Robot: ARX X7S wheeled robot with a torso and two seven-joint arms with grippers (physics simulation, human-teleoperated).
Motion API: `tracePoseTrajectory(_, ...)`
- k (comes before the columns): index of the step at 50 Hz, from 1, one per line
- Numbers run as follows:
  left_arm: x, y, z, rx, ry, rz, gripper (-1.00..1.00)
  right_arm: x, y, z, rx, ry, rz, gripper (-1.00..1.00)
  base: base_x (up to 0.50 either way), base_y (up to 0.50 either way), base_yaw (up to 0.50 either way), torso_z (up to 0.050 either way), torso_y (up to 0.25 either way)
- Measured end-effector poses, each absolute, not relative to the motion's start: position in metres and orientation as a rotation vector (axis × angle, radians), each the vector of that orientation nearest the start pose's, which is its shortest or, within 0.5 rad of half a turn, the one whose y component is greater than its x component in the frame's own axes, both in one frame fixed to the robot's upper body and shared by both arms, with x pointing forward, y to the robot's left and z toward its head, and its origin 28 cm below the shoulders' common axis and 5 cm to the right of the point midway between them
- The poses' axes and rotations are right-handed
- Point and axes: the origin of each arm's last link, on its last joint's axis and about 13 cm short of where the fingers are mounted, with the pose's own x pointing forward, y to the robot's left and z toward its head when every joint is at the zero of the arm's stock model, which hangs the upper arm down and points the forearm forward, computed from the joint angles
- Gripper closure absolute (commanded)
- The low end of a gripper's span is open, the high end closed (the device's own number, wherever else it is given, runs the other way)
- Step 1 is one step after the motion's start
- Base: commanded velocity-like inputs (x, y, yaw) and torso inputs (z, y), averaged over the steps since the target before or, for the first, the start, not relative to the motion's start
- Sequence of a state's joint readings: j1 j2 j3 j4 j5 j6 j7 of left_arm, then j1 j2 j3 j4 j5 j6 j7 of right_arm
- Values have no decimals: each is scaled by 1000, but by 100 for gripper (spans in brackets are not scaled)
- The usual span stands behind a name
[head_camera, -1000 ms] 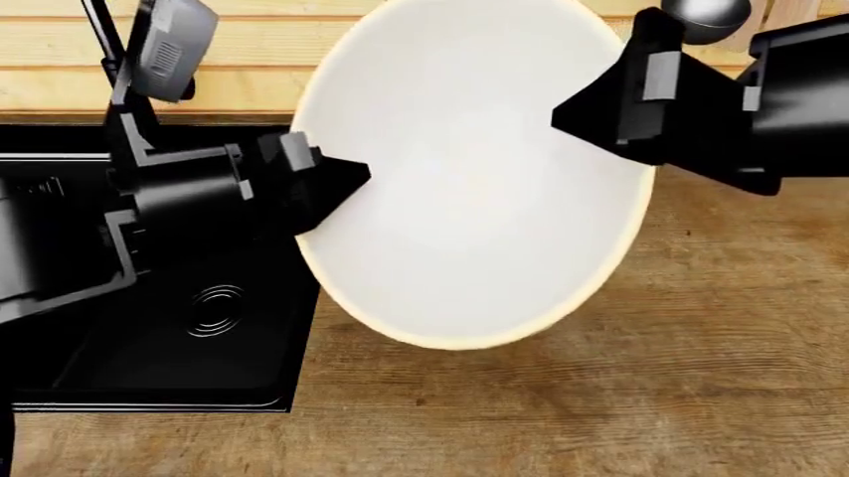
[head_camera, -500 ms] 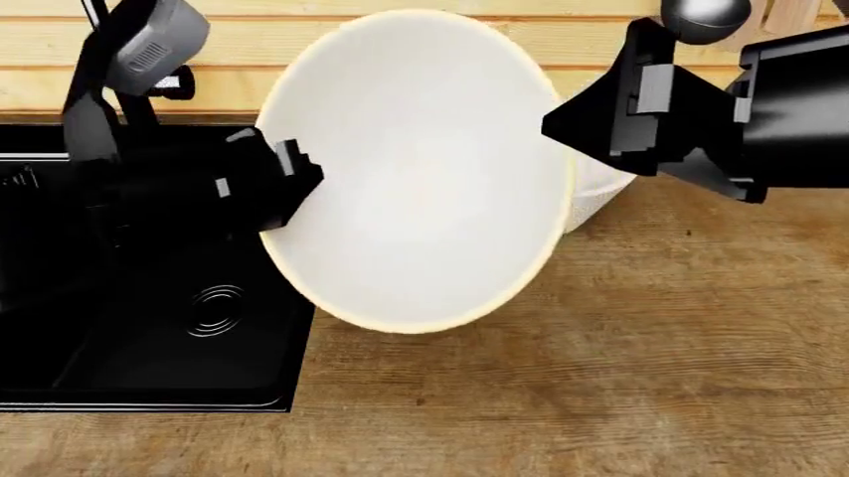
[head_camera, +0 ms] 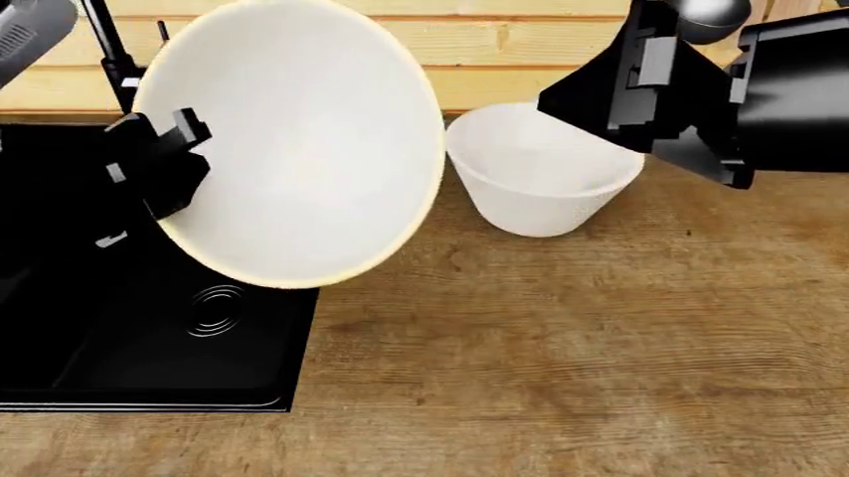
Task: Stack the bowls in the sink.
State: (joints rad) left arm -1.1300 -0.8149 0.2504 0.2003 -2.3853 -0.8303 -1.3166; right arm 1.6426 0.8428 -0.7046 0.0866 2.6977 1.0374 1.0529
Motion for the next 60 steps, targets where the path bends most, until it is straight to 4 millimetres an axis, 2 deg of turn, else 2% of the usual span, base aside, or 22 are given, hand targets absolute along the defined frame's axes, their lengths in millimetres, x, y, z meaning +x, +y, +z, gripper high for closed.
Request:
tracePoseTrajectory(27, 218, 288, 340, -529, 497, 199, 100, 226, -159, 396, 384, 517, 585, -100, 0, 0, 0, 0, 0)
tracePoseTrajectory(40, 233, 291, 332, -562, 495, 333, 100, 228, -159, 389, 396, 531, 585, -100, 0, 0, 0, 0, 0)
tracePoseTrajectory(60, 259, 293, 307, -558, 557, 435, 100, 232, -157, 384, 405, 538, 582, -100, 0, 0, 0, 0, 1)
